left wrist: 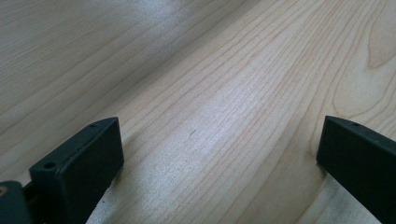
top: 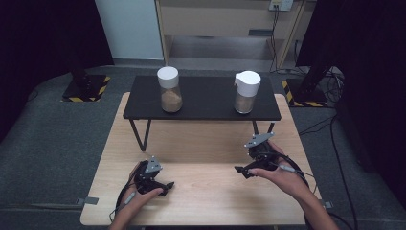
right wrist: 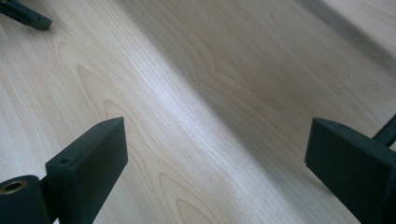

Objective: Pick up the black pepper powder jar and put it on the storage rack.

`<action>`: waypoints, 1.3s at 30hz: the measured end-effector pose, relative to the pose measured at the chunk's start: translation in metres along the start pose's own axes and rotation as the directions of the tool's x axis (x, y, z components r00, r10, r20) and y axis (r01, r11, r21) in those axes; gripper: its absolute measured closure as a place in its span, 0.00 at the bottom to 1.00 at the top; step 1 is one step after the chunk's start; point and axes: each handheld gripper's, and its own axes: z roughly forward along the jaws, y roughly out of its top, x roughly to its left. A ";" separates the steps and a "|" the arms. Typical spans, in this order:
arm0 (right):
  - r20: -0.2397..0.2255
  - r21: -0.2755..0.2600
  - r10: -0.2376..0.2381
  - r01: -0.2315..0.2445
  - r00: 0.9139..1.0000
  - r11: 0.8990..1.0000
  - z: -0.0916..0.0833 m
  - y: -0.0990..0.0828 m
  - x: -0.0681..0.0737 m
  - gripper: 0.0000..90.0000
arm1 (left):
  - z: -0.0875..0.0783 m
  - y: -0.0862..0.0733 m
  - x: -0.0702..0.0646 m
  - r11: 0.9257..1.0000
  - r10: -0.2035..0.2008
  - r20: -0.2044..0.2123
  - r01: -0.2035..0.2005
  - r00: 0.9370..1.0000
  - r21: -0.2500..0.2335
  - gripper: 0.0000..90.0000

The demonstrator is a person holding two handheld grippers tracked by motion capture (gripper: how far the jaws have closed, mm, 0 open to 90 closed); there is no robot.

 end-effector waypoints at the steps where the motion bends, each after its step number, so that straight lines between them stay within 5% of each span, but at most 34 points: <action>1: -0.002 -0.001 0.003 -0.003 1.000 1.000 0.001 -0.001 0.000 0.08 | 0.000 0.000 0.000 1.000 0.000 0.000 0.000 1.000 0.000 0.00; 39: -0.007 -0.053 0.079 -0.079 0.997 0.995 0.034 -0.051 0.004 0.07 | 0.000 0.000 0.000 1.000 0.000 0.000 0.000 1.000 0.000 0.00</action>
